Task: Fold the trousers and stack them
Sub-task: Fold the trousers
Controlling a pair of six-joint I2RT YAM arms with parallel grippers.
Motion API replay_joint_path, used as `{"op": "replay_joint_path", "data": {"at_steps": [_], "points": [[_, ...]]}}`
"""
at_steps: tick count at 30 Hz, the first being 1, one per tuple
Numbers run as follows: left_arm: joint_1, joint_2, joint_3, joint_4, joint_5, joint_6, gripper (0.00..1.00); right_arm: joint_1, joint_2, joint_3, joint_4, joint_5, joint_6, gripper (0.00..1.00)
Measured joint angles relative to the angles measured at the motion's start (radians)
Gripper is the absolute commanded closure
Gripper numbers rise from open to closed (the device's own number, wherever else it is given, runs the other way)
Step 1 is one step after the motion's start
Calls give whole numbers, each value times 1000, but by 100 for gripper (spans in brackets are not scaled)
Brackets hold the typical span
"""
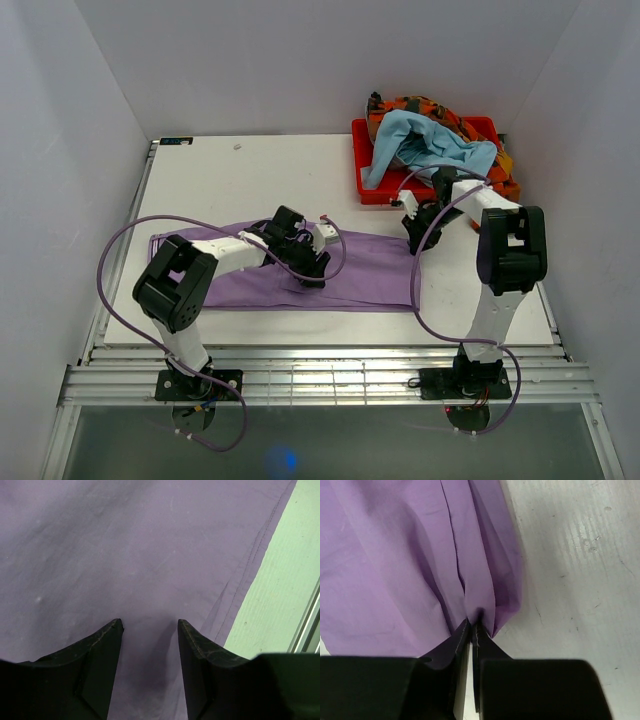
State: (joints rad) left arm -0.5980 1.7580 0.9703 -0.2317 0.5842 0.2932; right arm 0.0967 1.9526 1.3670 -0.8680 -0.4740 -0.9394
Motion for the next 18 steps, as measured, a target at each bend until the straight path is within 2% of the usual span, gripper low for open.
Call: {"op": "replay_joint_path", "data": {"at_steps": [2, 3, 7, 10, 18], "points": [[0, 2, 0, 0, 0, 5, 49, 1, 0, 4, -3, 1, -3, 92], [1, 3, 0, 0, -1, 8, 59, 1, 0, 8, -5, 3, -3, 92], [2, 17, 2, -2, -4, 31, 78, 1, 1, 48, -12, 18, 6, 92], [5, 34, 18, -14, -3, 59, 85, 1, 13, 106, -16, 33, 19, 92], [3, 51, 41, -47, 8, 133, 93, 2, 74, 187, -17, 65, 50, 92]]}}
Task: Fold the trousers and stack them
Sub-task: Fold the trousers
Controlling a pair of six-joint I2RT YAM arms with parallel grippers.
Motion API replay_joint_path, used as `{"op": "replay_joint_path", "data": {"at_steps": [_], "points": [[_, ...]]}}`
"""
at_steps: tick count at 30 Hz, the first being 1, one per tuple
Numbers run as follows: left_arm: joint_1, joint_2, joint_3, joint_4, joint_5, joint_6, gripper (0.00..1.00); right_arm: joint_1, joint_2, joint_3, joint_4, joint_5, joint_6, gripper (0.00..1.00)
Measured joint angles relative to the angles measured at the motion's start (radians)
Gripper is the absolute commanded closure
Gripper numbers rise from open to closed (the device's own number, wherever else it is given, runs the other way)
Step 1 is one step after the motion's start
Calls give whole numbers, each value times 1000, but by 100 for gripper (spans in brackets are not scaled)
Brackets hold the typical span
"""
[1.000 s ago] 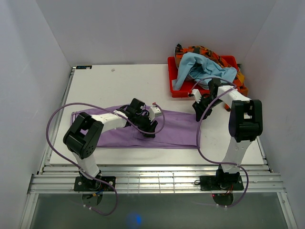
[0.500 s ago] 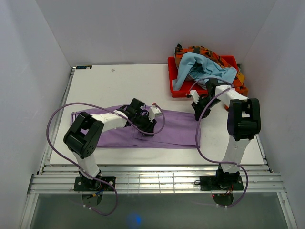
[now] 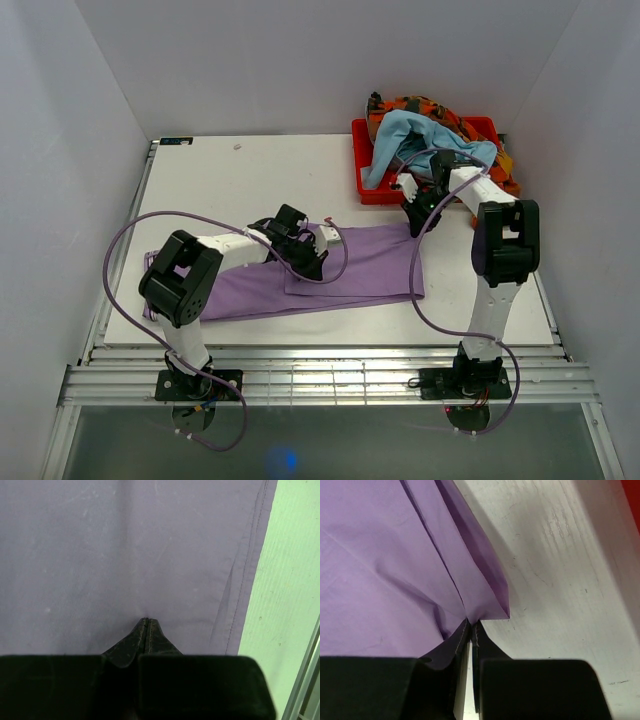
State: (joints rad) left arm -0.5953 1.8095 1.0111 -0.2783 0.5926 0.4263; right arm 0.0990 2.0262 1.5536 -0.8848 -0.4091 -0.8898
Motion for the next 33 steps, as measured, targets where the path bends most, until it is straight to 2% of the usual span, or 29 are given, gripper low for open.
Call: {"op": "replay_joint_path", "data": {"at_steps": [1, 2, 3, 5, 6, 9, 10, 11, 16, 18, 22, 26, 29, 30, 32, 33], "points": [[0, 0, 1, -3, 1, 8, 93, 0, 8, 4, -2, 7, 4, 91], [-1, 1, 2, -6, 3, 16, 93, 2, 16, 8, -2, 14, 10, 83], [-2, 2, 4, -9, 3, 23, 91, 2, 25, 14, -3, 19, 20, 65], [-4, 2, 6, -13, 3, 36, 86, 1, 38, 24, 4, 48, 47, 52], [-5, 1, 6, -14, 3, 39, 77, -3, 39, 24, 12, 55, 60, 43], [-8, -8, 5, -24, 10, 29, 64, -26, 34, 24, 21, 57, 130, 32], [-11, -14, 5, -29, 11, 18, 58, -39, 27, 22, 23, 51, 161, 31], [-13, -23, 1, -33, 10, 6, 56, -55, 16, 16, 24, 43, 195, 30], [-3, -103, -19, -69, 8, -114, 43, -168, -94, -105, 23, -49, 319, 32], [26, -167, -19, -61, 23, -170, 41, -204, -139, -196, 31, -92, 354, 33], [175, -293, 6, -58, 83, -271, 40, -196, -149, -354, 58, -179, 427, 35], [399, -356, 43, -68, 135, -336, 36, -164, -142, -393, 116, -253, 512, 39], [609, -396, 42, -133, 193, -347, 32, -140, -141, -410, 196, -268, 554, 56], [691, -407, 42, -157, 207, -344, 31, -134, -140, -418, 221, -268, 564, 71], [859, -423, 42, -209, 238, -325, 31, -125, -134, -431, 259, -260, 570, 88], [936, -426, 42, -240, 253, -307, 31, -124, -131, -437, 272, -257, 572, 92]]}}
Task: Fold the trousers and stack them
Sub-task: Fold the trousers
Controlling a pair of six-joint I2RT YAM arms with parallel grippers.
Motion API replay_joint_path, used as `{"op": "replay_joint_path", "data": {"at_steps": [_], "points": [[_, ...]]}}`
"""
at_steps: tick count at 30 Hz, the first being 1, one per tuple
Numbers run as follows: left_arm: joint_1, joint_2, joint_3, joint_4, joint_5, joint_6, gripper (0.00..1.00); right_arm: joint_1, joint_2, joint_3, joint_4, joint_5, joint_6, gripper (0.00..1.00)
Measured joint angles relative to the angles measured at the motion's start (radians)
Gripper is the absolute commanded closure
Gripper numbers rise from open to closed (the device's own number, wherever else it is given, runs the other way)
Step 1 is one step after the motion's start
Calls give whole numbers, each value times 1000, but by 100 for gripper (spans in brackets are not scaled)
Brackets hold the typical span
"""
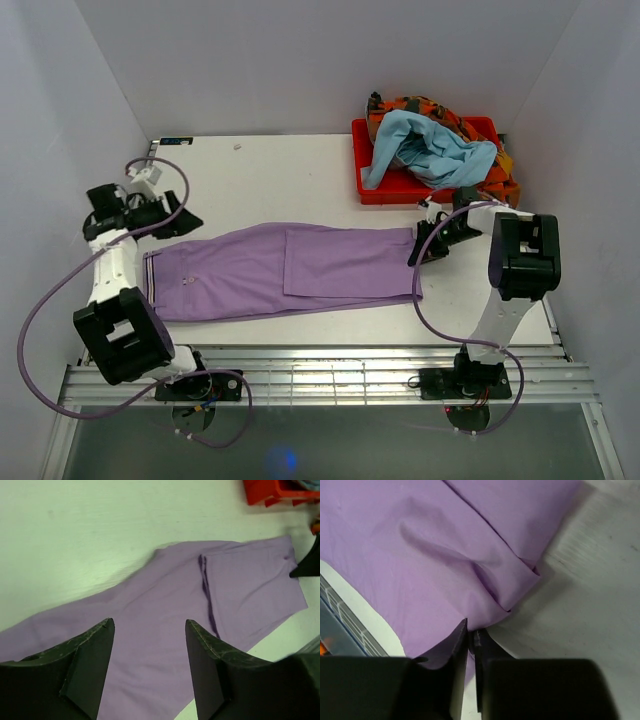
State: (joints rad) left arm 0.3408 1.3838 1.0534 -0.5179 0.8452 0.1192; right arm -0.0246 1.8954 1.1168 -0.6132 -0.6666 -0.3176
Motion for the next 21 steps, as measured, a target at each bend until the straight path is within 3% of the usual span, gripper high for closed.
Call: {"op": "replay_joint_path", "data": {"at_steps": [4, 10, 12, 15, 21], "points": [[229, 2, 0, -131, 31, 94, 30, -10, -14, -12, 7, 9, -9, 92], [360, 10, -3, -246, 2, 234, 29, -158, -166, -7, -93, 58, -101, 92], [380, 18, -12, -265, -12, 268, 28, -238, -223, 29, -148, 73, -142, 92], [393, 41, -38, -299, -25, 332, 15, -349, -273, 125, -237, 85, -219, 92], [352, 54, -127, -364, 5, 438, 21, -396, -339, 292, -413, 3, -312, 92]]}}
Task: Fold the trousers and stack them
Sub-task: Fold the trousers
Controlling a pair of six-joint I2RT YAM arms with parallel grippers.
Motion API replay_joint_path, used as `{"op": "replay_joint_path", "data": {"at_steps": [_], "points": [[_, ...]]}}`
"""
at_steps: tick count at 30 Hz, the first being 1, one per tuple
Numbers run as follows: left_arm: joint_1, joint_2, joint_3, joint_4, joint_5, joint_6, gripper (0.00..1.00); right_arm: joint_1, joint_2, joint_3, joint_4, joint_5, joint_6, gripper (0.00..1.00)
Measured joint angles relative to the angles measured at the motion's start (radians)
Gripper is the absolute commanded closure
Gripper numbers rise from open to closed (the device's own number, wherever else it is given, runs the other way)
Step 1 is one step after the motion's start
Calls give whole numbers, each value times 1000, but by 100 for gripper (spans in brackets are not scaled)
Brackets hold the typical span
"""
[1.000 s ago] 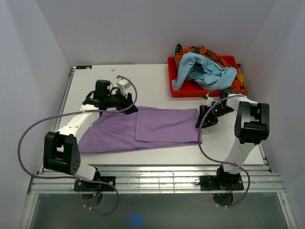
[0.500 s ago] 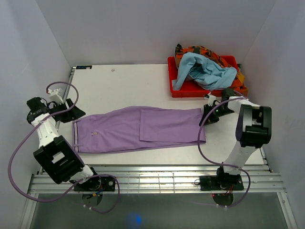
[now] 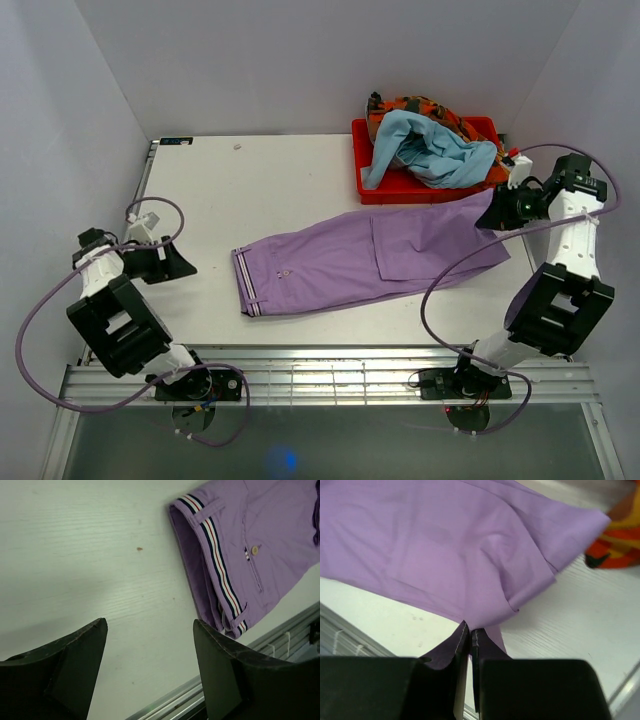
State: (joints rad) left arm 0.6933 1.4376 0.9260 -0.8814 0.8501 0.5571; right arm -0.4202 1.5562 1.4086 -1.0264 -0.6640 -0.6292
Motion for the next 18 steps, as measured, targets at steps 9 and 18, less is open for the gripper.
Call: {"op": "replay_joint_path", "data": {"at_steps": [9, 18], "points": [[-266, 60, -18, -7, 33, -18, 22, 254, -83, -18, 93, -201, 220, 92], [-422, 323, 8, 6, 23, -119, 45, 581, -104, -159, 466, -196, 590, 92]]}}
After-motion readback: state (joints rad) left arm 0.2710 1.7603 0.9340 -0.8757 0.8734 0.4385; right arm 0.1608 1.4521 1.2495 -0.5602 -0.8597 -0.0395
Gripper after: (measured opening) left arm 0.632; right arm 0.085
